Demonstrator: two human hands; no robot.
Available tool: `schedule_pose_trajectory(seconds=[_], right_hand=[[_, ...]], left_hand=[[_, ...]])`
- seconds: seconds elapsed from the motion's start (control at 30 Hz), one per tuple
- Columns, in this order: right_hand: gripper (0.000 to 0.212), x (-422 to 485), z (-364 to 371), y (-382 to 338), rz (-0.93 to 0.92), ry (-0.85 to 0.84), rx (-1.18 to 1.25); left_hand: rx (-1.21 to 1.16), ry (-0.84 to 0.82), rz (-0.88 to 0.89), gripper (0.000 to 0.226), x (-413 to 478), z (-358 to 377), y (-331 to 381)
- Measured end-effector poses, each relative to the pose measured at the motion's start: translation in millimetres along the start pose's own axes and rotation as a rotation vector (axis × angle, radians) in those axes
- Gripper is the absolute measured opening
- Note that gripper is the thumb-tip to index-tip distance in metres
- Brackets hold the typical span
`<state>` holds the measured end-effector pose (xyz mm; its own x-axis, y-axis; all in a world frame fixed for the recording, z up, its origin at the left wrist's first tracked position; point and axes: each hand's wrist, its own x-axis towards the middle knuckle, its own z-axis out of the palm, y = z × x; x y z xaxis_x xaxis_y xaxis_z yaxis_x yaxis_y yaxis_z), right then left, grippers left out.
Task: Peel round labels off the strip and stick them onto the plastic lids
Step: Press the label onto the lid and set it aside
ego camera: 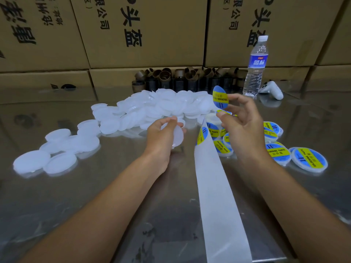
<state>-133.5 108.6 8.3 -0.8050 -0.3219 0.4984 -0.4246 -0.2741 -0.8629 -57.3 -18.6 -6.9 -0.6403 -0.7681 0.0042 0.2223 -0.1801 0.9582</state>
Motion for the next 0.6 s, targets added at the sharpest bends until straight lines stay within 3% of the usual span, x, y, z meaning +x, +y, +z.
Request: schedule_pose_trajectory(seconds=[0.2, 0.4, 0.6], right_hand=[[0.038, -0.4, 1.1, -1.2, 0.004, -0.093, 0.041], [0.04, -2.2, 3.0, -4.1, -0.016, -0.207, 0.014], [0.038, -6.4, 6.4, -2.3, -0.047, -0.333, -0.013]], left_hand=[[-0.298, -0.268, -0.147, 0.028, -7.5, 0.8, 8.8], [-0.243, -0.418, -0.231, 0.059, -14.4, 2.2, 11.2], [-0.118, -0.49, -0.243, 0.057, -15.2, 1.9, 9.2]])
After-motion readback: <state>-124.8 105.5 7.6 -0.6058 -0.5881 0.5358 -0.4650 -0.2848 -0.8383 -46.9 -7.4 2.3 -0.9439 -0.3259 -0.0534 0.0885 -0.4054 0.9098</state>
